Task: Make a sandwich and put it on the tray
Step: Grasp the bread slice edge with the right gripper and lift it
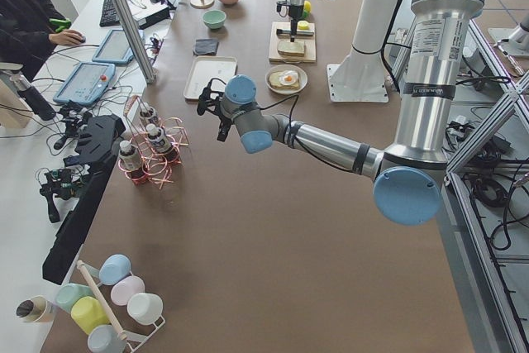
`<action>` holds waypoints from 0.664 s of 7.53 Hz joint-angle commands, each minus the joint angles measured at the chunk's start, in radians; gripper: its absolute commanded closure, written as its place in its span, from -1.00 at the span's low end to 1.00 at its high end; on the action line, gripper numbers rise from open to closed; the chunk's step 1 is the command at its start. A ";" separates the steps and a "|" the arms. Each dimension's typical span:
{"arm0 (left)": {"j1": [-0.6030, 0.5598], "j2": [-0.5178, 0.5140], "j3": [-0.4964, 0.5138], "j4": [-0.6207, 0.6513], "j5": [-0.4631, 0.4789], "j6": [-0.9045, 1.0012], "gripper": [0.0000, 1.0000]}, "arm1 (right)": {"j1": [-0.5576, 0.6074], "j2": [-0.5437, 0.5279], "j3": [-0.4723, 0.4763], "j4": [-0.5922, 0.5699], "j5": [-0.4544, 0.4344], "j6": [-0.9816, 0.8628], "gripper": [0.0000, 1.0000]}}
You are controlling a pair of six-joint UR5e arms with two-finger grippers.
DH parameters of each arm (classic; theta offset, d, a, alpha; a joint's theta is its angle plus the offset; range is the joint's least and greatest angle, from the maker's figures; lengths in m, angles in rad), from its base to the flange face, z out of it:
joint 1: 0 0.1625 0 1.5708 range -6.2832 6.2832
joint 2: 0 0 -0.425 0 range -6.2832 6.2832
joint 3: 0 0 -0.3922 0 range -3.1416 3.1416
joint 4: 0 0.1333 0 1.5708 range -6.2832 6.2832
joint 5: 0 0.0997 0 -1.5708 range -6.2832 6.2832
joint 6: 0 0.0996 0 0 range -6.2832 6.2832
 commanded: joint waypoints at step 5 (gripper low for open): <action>0.000 -0.002 0.004 0.000 0.000 -0.002 -0.96 | -0.024 -0.003 -0.028 0.002 -0.041 0.006 0.89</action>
